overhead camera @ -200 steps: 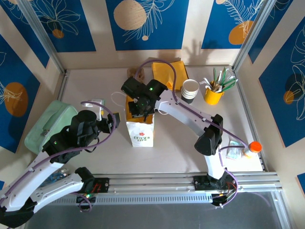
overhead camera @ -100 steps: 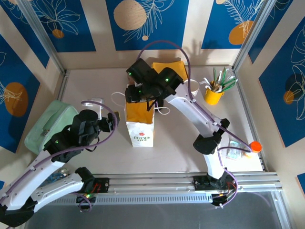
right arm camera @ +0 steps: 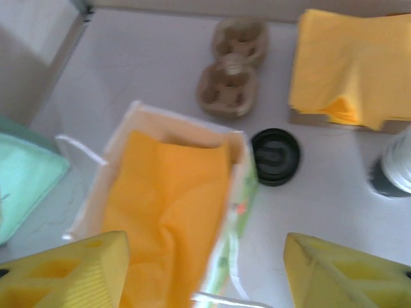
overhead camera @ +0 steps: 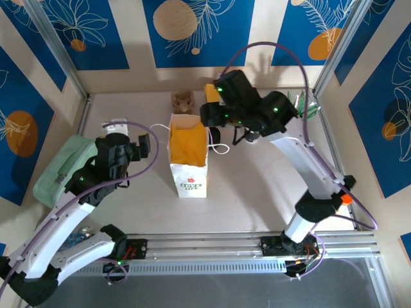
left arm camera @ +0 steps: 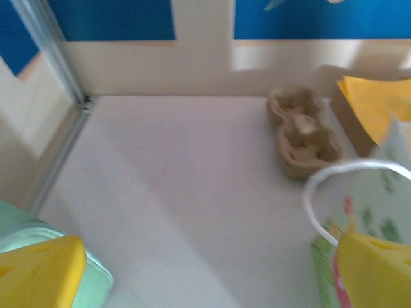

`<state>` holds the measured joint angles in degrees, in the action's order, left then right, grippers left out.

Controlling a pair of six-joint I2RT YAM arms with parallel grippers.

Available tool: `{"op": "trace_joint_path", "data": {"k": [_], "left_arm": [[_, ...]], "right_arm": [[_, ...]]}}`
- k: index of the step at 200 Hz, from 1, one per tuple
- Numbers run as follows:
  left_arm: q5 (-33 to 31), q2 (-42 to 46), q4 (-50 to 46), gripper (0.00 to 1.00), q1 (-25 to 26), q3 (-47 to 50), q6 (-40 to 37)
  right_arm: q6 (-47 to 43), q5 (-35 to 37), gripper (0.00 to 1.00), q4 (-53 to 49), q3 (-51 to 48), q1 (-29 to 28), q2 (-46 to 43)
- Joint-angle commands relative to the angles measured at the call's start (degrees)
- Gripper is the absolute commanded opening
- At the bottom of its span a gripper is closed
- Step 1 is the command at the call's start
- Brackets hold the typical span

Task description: Pack the takeout coffee

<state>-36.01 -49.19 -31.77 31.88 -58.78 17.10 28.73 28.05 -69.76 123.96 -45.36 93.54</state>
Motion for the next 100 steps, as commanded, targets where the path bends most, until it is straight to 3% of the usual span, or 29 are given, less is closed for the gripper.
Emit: {"op": "trace_joint_path", "data": {"k": [1, 44, 75, 100], "left_arm": [[2.49, 0.73, 7.61, 0.99, -5.1, 2.84, -5.2], [3.75, 0.24, 14.09, 0.99, -12.81, 8.36, -7.73], [3.29, 0.02, 22.87, 0.99, -15.64, 14.65, -9.73], [6.65, -1.35, 29.52, 0.99, -16.71, 18.77, -13.03]], "right_arm": [[-0.61, 2.06, 0.7, 5.31, -9.61, 4.26, -6.35], [-1.58, -4.57, 0.79, 17.94, -33.92, 16.21, -22.6], [-2.07, -10.22, 0.84, 26.06, -48.17, 26.22, -31.92], [-4.44, -7.67, 0.92, 32.64, -56.55, 31.03, -35.99]]}}
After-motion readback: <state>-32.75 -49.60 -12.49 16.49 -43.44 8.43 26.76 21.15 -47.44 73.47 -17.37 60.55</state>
